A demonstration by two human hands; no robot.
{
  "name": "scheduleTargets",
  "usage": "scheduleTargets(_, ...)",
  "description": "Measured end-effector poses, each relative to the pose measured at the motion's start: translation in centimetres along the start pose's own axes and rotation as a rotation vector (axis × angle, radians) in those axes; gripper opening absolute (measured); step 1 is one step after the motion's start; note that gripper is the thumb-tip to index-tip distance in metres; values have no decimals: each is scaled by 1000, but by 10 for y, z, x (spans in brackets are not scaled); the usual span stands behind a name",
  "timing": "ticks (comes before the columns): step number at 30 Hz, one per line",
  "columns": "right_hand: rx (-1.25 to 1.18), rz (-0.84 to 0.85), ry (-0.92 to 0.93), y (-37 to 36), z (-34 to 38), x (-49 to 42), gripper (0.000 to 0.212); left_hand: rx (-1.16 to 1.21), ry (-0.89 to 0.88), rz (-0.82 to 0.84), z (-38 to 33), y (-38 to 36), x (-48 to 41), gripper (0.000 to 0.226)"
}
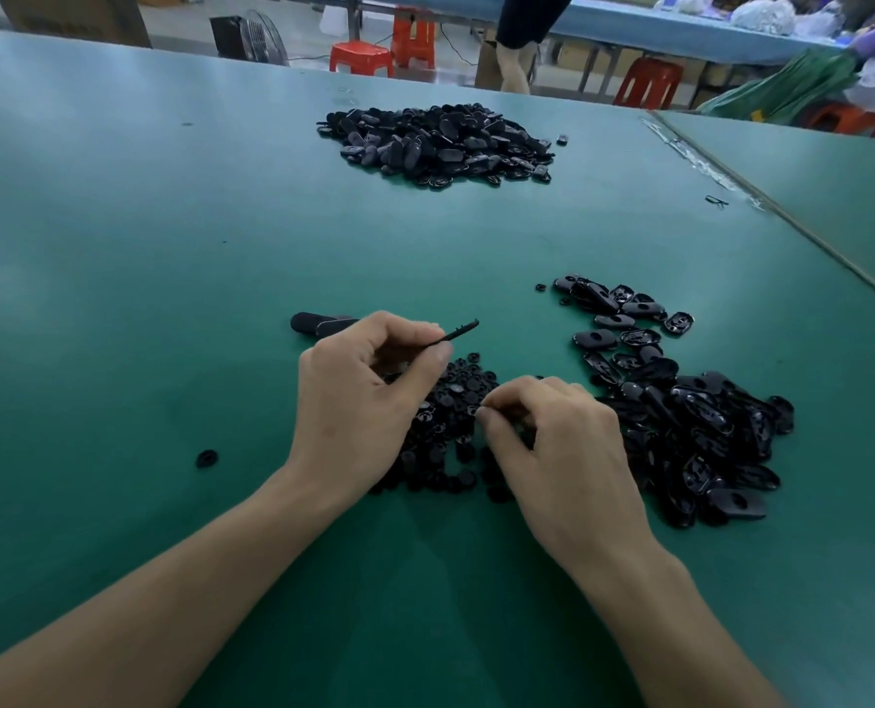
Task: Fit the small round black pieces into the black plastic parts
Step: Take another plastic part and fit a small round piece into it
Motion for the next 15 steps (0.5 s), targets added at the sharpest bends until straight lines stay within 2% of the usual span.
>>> scheduleTargets(4, -166, -149, 30, 17, 0, 2, 4, 13, -35, 15, -3, -2, 0, 20)
scheduleTargets(7, -304, -203, 13, 23, -5, 3, 12, 10, -65, 14, -6, -3, 1, 22)
scheduleTargets(15, -640, -188, -7, 23, -8, 2, 15, 152, -39, 103, -11, -16, 7, 19)
Point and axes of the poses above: each hand's wrist, its own x-axis away from the middle knuckle, its own y-axis out of the back of the hand, z = x × y, the point moved 10 cm from there along -x, towards the middle knuckle, and after that the axes turned 5 degrees about z, right-handed, at the moved point
